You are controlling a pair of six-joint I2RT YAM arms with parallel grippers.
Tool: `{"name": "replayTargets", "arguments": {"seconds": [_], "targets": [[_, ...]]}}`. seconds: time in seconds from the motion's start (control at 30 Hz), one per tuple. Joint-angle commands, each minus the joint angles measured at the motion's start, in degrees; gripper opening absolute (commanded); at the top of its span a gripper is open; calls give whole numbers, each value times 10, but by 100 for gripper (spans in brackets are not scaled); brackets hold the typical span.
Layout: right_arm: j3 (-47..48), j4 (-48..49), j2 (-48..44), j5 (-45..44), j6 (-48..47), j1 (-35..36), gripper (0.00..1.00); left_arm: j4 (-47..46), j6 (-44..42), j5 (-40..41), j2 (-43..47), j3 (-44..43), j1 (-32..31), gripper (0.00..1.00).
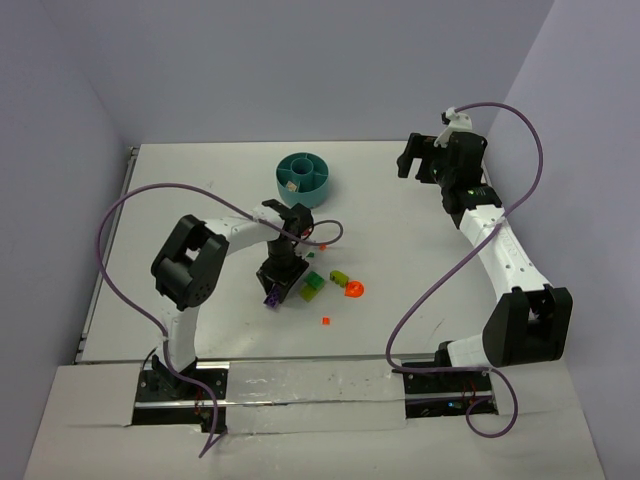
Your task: Sort the legos into containers by color
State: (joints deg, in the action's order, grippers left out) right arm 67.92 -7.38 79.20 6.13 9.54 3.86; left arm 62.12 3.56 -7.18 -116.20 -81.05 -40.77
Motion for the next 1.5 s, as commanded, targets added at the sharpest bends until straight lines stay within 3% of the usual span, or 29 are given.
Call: {"name": "replayTargets", "arguments": {"seconds": [0.0, 0.1, 0.13, 0.17, 0.27, 0.43, 0.53, 0.63, 0.7, 0.77, 0.9, 1.23, 1.47], "targets": [[17, 10, -6, 4, -6, -4, 100, 1, -4, -2, -2, -2, -2, 44], [14, 10, -8, 4, -7, -4, 100, 2, -9, 6, 5, -16, -2, 20], [13, 10, -10, 5, -8, -4, 100, 2, -17, 8, 12, -31, -3, 3], [12, 9, -10, 7, -8, -4, 100, 3, -21, 12, 18, -43, -2, 0], [16, -1, -12, 12, -14, -3, 100, -4, -50, 8, 62, -100, 3, 0], [20, -9, -17, 14, -21, -4, 100, -112, -38, 21, 170, -151, 34, 0], [20, -10, -13, 18, -18, -4, 100, -362, 6, 69, 261, -46, 75, 0], [24, -10, -5, 26, -11, -4, 100, -489, 11, 88, 306, 10, 101, 0], [27, -11, 1, 33, -8, -4, 100, -523, 12, 75, 278, -6, 114, 0], [32, -12, 5, 38, -7, -3, 100, -522, 30, -2, 230, -53, 146, 0], [38, -14, 10, 44, -7, -3, 100, -552, 44, -72, 156, -125, 184, 0], [27, -18, 17, 57, -20, -3, 100, -651, 31, -76, 76, -149, 184, 0], [29, -19, 31, 66, -20, -3, 100, -650, 41, -93, 15, -181, 184, 2]]}}
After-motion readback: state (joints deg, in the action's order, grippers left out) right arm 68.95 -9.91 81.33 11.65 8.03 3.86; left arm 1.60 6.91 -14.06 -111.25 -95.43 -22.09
